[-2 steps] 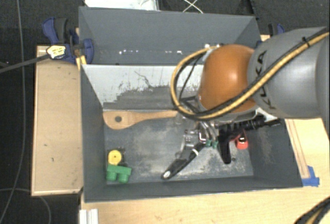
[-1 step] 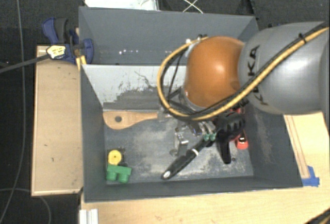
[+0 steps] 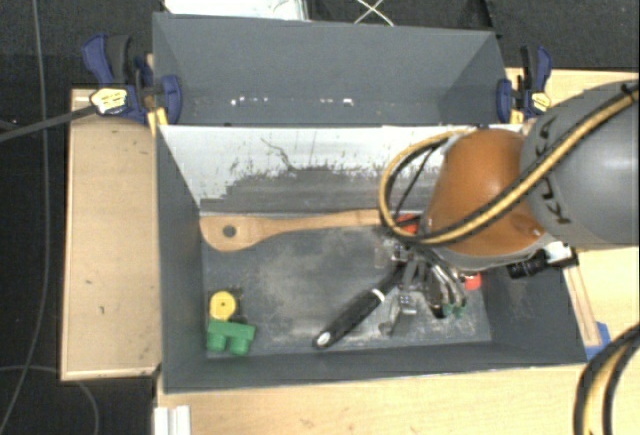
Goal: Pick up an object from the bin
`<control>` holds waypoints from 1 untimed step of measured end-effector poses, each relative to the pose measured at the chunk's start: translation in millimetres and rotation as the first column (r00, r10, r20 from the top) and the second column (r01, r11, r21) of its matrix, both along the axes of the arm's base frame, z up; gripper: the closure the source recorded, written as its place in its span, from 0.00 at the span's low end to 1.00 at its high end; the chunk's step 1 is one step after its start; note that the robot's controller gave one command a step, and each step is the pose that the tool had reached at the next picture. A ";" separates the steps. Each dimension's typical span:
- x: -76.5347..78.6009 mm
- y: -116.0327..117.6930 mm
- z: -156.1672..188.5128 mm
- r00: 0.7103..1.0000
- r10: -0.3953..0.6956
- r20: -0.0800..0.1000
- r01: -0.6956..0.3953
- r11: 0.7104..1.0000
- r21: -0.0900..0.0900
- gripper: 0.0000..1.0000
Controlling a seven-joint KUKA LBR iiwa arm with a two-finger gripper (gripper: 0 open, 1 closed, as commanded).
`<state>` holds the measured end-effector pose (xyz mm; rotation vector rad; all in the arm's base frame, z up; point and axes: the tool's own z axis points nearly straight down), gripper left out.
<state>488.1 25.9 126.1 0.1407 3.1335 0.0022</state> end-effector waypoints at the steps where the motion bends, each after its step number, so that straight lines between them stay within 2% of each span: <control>1: 10.3 96.1 0.3 0.997 0.080 0.011 -0.080 0.997 0.005 0.00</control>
Offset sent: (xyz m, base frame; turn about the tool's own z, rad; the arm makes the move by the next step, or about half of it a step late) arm 0.0003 0.0369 -0.0535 0.0996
